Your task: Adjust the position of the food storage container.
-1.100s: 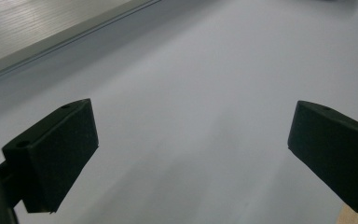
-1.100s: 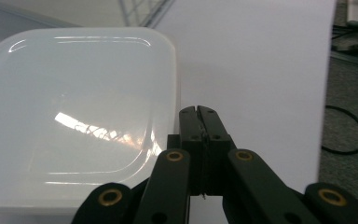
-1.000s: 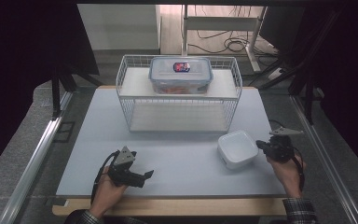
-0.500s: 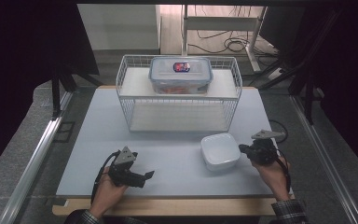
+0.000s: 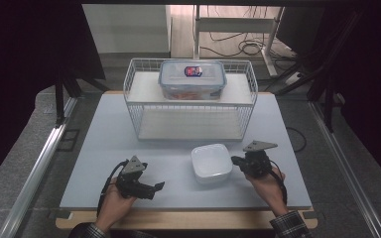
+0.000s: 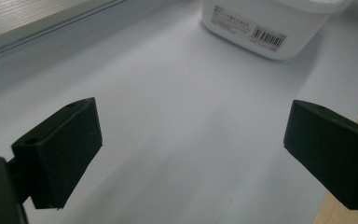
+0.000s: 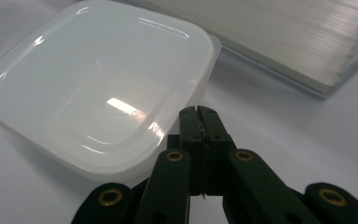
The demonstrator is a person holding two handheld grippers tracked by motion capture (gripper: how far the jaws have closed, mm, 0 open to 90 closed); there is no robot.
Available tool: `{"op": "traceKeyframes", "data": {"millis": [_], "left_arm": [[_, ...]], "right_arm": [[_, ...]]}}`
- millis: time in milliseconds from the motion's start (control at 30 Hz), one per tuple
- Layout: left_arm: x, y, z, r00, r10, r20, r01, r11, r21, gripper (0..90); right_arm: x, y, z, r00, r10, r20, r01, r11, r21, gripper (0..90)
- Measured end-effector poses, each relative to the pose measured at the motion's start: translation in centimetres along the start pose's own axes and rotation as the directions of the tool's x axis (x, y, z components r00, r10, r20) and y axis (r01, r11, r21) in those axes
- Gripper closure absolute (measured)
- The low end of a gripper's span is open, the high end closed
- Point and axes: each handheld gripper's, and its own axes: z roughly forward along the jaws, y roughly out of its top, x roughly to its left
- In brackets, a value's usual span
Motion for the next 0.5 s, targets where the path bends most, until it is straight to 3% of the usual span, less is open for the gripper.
{"op": "traceKeyframes", "data": {"millis": [367, 500], "left_arm": [[-0.1, 0.0, 0.0, 1.0000, -0.005, 0.008, 0.005, 1.0000, 0.003, 4.6], [-0.1, 0.0, 0.0, 1.0000, -0.004, 0.007, 0.004, 1.0000, 0.007, 4.8]], "right_arm": [[2.5, 0.1, 0.5, 0.9967, -0.026, -0.077, 0.025, 1.000, -0.004, 89.4], [2.9, 0.2, 0.5, 0.9960, -0.042, -0.079, 0.042, 0.999, -0.002, 85.5]]}}
